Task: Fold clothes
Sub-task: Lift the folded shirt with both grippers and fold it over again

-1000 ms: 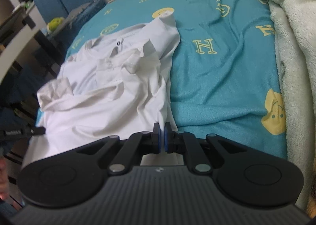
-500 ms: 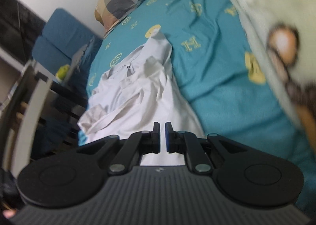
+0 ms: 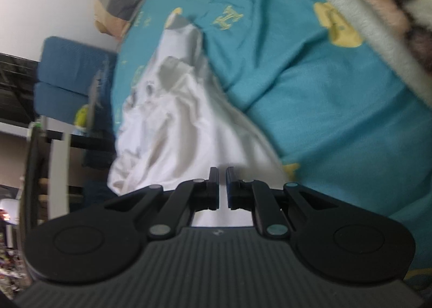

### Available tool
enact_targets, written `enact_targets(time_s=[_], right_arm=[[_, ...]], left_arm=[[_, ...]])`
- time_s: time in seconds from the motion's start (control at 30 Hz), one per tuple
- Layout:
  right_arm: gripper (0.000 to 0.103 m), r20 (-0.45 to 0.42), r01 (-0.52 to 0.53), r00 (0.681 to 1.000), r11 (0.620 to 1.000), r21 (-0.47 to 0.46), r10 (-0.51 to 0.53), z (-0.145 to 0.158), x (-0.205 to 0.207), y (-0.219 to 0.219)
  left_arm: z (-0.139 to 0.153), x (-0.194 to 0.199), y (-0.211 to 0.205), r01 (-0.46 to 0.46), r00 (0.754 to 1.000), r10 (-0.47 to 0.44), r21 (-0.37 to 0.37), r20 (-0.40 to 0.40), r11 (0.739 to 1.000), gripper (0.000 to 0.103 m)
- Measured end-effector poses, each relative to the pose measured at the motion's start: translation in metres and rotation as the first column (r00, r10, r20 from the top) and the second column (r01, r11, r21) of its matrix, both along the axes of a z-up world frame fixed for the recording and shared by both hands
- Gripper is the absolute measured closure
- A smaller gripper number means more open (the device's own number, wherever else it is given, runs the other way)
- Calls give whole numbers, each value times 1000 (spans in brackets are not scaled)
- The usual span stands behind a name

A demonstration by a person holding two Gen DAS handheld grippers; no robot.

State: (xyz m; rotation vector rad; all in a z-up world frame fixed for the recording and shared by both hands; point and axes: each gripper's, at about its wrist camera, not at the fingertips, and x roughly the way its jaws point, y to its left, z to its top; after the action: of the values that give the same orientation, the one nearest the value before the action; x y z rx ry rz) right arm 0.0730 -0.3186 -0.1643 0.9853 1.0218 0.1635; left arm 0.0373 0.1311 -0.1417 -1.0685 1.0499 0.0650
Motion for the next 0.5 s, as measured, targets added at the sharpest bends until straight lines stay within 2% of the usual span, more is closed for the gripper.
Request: enact_targets(time_s=[0.13, 0.27, 0.3, 0.37, 0.43, 0.5], right_arm=[[93, 45, -59, 998, 990, 132, 53, 4, 0, 13], [93, 57, -144, 989, 950, 278, 134, 4, -5, 39], [92, 21, -142, 990, 935, 324, 143, 0, -10, 46], [79, -48, -132, 985, 902, 411, 166, -9, -19, 62], [46, -116, -118, 975, 884, 453, 190, -21, -26, 76], [42, -184, -90, 963, 876, 474, 199, -31, -35, 84]], left_arm=[[16, 0, -3, 4, 995, -4, 4, 99, 1000, 91], [20, 1, -5, 3, 993, -3, 5, 116, 1000, 91], [20, 0, -5, 1, 993, -1, 4, 114, 1000, 91], [19, -2, -4, -3, 994, 2, 5, 113, 1000, 91], [19, -3, -4, -7, 994, 6, 6, 112, 1000, 91], [19, -5, -1, -14, 994, 14, 2, 112, 1000, 91]])
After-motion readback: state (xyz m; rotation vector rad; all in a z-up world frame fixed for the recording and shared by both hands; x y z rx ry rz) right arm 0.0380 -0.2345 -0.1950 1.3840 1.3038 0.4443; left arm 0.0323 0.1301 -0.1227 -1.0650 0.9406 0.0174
